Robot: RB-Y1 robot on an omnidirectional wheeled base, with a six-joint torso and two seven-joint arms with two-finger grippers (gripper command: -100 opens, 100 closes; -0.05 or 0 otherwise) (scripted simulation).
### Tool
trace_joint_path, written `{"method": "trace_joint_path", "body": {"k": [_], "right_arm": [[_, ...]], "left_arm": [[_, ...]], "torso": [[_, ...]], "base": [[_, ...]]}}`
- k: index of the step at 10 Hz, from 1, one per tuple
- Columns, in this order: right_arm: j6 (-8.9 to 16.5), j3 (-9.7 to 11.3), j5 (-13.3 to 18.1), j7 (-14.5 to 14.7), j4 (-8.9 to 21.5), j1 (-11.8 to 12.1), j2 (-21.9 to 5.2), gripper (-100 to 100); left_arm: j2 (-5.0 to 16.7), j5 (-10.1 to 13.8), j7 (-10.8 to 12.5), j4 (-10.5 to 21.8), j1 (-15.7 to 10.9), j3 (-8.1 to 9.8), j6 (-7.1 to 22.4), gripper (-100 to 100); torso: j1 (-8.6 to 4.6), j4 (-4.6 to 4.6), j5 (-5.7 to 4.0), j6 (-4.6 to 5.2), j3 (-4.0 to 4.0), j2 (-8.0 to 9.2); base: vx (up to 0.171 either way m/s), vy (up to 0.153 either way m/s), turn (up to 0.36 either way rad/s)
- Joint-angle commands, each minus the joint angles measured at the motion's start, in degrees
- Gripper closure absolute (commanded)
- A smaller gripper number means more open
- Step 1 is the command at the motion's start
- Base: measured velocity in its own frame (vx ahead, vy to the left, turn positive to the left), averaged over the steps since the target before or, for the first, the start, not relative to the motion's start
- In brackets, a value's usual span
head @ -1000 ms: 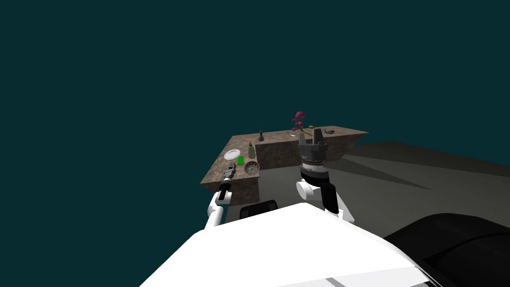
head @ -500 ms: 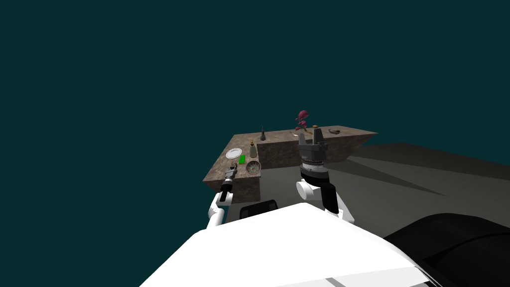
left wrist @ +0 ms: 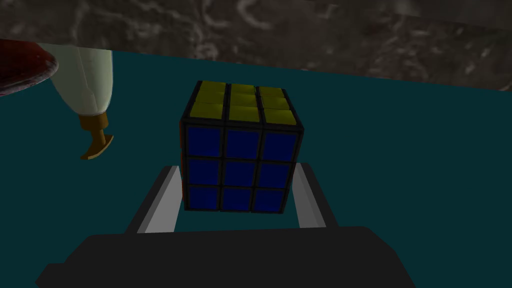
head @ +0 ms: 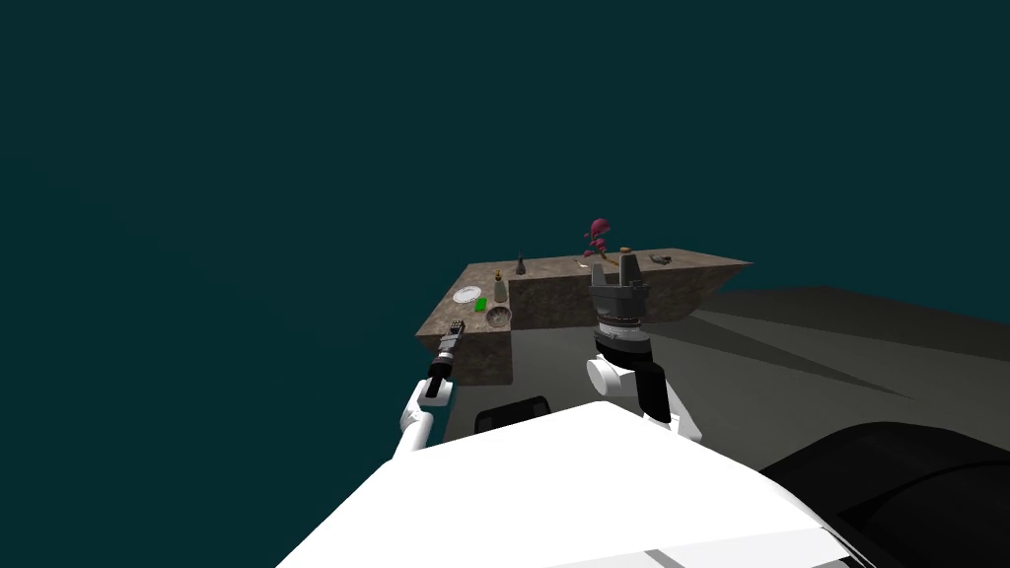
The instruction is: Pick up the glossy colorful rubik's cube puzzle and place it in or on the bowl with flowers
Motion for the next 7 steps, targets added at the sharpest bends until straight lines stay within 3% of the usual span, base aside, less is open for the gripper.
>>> {"method": "trace_joint_path", "body": {"k": [1,7], "right_arm": [[0.0,0.0,0.0,0.0,0.0,0.0,0.0,0],[0.0,0.0,0.0,0.0,0.0,0.0,0.0,0]], "left_arm": [[2.0,0.4,1.1,-2.3,-1.2,-1.08,1.9,100],[4.5,1.7,4.6,-8.4,-6.7,-4.09,7.9,100]], "torso": [[0.00,0.00,0.00,0.00,0.00,0.00],[0.02,-0.06,0.09,0.05,-0.17,-0.30]], "base": [[-0.161,-0.022,0.207],[-0.093,-0.018,0.173]]}}
